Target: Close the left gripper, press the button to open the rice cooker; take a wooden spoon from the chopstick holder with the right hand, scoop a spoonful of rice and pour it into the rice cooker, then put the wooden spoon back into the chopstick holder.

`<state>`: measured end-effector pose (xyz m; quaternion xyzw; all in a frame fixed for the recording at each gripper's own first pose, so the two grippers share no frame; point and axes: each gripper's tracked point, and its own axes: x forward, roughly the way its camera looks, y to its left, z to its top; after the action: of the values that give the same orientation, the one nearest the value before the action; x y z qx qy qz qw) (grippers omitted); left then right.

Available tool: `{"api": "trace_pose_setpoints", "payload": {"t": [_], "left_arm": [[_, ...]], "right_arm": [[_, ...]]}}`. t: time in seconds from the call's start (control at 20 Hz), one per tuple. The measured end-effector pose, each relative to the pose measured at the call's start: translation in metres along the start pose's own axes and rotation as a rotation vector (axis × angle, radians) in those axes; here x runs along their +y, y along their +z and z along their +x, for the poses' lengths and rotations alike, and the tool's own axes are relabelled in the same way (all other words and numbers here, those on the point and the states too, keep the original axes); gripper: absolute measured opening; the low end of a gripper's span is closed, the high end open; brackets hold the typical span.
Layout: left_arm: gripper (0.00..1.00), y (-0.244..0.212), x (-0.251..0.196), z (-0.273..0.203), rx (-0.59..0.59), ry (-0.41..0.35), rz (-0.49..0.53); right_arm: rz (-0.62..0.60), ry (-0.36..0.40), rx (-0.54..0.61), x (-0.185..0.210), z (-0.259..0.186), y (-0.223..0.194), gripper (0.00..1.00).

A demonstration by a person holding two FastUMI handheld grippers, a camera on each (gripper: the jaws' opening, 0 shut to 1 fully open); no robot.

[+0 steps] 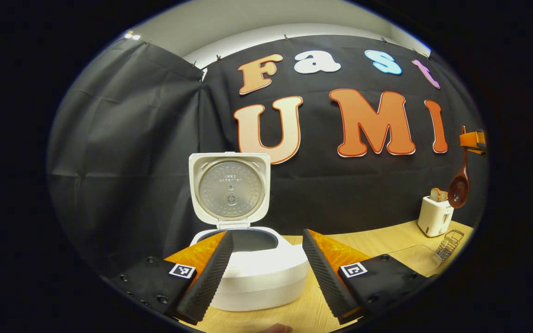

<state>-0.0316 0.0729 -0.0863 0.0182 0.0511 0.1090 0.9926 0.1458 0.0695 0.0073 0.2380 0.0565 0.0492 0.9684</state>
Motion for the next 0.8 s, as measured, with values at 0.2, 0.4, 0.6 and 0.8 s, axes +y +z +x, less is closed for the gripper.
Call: {"api": "trace_pose_setpoints", "payload": {"t": [0.2,0.4,0.6,0.8], "left_arm": [[0.99,0.003,-0.010,-0.001,-0.005,-0.007,-0.006],[0.96,0.000,-0.019,0.003,0.004,-0.018,-0.002],[0.98,-0.004,-0.025,0.008,0.014,-0.023,-0.001],[0.96,-0.008,-0.024,0.010,0.024,-0.016,-0.005]], "right_arm": [[0.028,-0.095,0.024,-0.051,-0.008,-0.015,0.11],[0.078,-0.138,0.084,-0.078,-0.012,-0.048,0.11],[0.091,-0.161,0.128,-0.092,-0.011,-0.074,0.12],[0.106,-0.175,0.152,-0.100,-0.011,-0.094,0.11]]}}
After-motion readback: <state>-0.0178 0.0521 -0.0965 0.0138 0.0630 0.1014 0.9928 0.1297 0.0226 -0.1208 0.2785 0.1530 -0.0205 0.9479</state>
